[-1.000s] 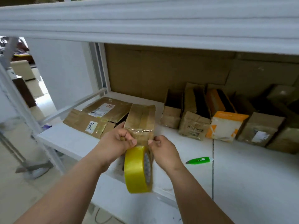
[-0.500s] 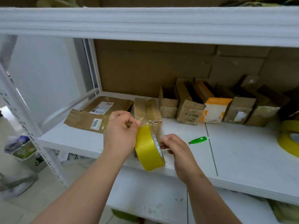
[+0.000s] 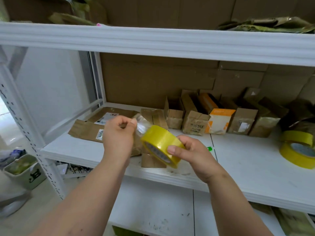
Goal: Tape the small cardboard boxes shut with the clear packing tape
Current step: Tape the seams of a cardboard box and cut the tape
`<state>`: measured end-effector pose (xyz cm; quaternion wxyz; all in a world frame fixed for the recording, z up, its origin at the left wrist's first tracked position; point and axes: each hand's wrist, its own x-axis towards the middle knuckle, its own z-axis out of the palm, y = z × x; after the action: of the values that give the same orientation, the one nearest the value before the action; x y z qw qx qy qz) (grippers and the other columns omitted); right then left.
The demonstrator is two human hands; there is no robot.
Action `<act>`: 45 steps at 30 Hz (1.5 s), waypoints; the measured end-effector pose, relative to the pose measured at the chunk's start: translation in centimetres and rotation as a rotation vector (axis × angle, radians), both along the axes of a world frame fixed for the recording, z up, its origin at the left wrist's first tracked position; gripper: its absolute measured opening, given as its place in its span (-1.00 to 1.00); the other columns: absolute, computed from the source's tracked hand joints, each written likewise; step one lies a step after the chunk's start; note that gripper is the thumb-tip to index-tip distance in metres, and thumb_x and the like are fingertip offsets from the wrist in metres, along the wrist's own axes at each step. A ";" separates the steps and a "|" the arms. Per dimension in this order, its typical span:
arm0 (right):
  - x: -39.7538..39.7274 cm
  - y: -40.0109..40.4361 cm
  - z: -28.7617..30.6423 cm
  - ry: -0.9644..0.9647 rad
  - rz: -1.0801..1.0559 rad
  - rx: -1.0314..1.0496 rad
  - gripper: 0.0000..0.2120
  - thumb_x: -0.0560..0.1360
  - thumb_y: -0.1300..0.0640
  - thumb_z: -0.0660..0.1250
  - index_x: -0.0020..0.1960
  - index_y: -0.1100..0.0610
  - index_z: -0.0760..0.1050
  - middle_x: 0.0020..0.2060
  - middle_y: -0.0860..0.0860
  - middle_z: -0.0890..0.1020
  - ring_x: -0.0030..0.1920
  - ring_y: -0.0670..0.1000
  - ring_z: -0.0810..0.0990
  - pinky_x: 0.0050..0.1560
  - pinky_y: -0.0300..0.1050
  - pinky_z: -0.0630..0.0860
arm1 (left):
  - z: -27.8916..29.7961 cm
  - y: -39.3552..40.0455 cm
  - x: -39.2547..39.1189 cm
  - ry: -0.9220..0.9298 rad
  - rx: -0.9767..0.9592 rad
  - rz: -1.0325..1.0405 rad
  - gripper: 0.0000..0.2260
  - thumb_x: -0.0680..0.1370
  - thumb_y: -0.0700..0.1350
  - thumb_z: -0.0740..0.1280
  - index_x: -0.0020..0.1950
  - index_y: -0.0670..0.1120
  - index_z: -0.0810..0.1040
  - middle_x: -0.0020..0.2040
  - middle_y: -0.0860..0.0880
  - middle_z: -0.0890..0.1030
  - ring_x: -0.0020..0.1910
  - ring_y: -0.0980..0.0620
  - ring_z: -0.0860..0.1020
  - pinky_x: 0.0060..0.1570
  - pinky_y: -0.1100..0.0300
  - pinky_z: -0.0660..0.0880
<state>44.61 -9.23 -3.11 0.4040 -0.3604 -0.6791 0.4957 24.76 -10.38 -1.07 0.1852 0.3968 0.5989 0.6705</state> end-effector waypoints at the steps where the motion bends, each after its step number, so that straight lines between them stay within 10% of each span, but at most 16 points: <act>1: 0.5 0.2 0.1 0.000 -0.005 0.003 -0.62 0.21 -0.21 0.44 -0.21 0.07 0.55 -0.33 -0.03 0.51 -0.25 -0.07 0.48 -0.16 -0.15 0.35 | 0.4 -0.1 -0.2 -0.086 0.000 -0.008 -0.78 0.55 -0.14 0.41 -0.30 0.01 0.55 -0.24 0.07 0.60 -0.27 0.07 0.51 -0.18 0.12 0.48; 7: 2.8 1.8 0.2 -0.025 0.000 -0.017 -0.67 0.30 -0.17 0.41 -0.22 0.11 0.55 -0.34 0.00 0.55 -0.25 -0.03 0.49 -0.09 -0.06 0.35 | 0.6 0.4 -0.8 -0.432 -0.045 -0.013 -0.84 0.55 -0.20 0.42 -0.21 -0.05 0.54 -0.17 0.02 0.60 -0.17 0.12 0.54 -0.20 0.29 0.44; 25: 4.3 13.4 3.8 -0.679 -0.226 0.113 -0.72 0.50 -0.14 0.37 -0.06 0.07 0.67 -0.07 0.04 0.65 0.00 0.10 0.59 0.10 0.03 0.53 | 0.2 5.1 2.1 -0.438 -0.161 0.196 -0.83 0.47 -0.17 0.50 -0.28 -0.03 0.57 -0.21 0.02 0.57 -0.25 0.09 0.50 -0.12 0.13 0.43; 31: 3.4 16.1 3.9 -0.864 -0.144 0.178 -0.64 0.53 -0.20 0.28 -0.02 0.07 0.65 -0.15 0.00 0.58 -0.22 -0.07 0.46 -0.21 -0.18 0.35 | -0.8 6.4 2.1 -0.371 -0.221 0.317 -0.81 0.45 -0.15 0.49 -0.32 -0.05 0.56 -0.30 -0.03 0.54 -0.28 0.00 0.49 -0.08 0.03 0.48; 45: 2.1 19.0 1.2 -0.922 -0.018 0.100 -0.46 0.45 -0.43 0.22 -0.19 0.04 0.60 -0.22 0.01 0.65 -0.17 0.05 0.64 -0.02 -0.02 0.60 | -3.7 7.8 1.3 -0.428 -0.305 0.405 -0.81 0.40 -0.15 0.50 -0.25 -0.21 0.54 -0.28 -0.12 0.48 -0.27 -0.09 0.41 -0.23 0.09 0.37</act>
<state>46.68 9.79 -1.90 0.0813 -0.5293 -0.8077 0.2468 26.04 -2.59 -4.82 0.2273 0.0875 0.7066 0.6644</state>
